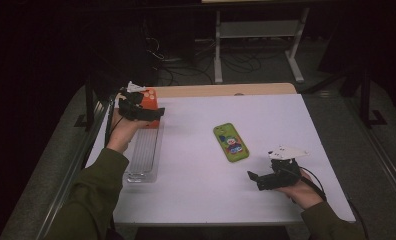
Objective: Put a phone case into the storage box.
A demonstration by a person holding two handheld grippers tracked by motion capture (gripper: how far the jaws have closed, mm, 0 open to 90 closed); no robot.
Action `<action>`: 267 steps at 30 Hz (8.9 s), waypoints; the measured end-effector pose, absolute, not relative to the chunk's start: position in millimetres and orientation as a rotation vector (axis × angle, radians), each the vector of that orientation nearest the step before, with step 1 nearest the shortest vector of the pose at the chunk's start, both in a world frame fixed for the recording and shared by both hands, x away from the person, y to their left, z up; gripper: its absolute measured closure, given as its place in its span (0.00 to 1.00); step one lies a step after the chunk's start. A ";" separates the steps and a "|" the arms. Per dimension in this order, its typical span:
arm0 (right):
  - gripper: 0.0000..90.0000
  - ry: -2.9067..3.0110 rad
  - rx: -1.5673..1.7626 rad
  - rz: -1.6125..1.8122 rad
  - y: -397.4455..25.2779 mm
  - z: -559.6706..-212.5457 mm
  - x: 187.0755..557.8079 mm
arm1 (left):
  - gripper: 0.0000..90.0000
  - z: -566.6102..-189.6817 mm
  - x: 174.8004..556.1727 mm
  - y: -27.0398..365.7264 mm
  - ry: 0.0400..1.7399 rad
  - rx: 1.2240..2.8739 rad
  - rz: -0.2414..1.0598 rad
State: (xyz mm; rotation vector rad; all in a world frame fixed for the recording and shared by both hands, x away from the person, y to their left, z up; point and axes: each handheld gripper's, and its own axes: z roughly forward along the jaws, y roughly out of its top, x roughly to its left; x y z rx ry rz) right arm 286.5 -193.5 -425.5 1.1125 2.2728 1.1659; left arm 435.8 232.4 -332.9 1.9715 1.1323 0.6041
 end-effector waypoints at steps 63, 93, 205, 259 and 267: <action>0.00 2.279 1.230 1.122 -178.3 -399.2 319.0 | 0.00 -410.6 335.7 141.7 0.576 2.194 0.166; 0.00 2.332 1.374 0.880 -119.6 -411.7 396.6 | 0.00 -410.9 337.1 143.6 0.604 2.180 0.131; 0.17 2.910 0.575 0.775 -143.0 -375.2 384.2 | 0.00 -357.2 367.9 125.4 0.304 2.294 0.099; 0.17 3.018 0.101 0.852 -95.5 -373.0 353.4 | 0.06 -392.5 358.0 95.8 0.039 2.477 -0.054; 0.17 3.018 0.092 0.852 -94.5 -373.5 353.5 | 0.13 -392.7 358.3 96.2 0.027 2.476 -0.073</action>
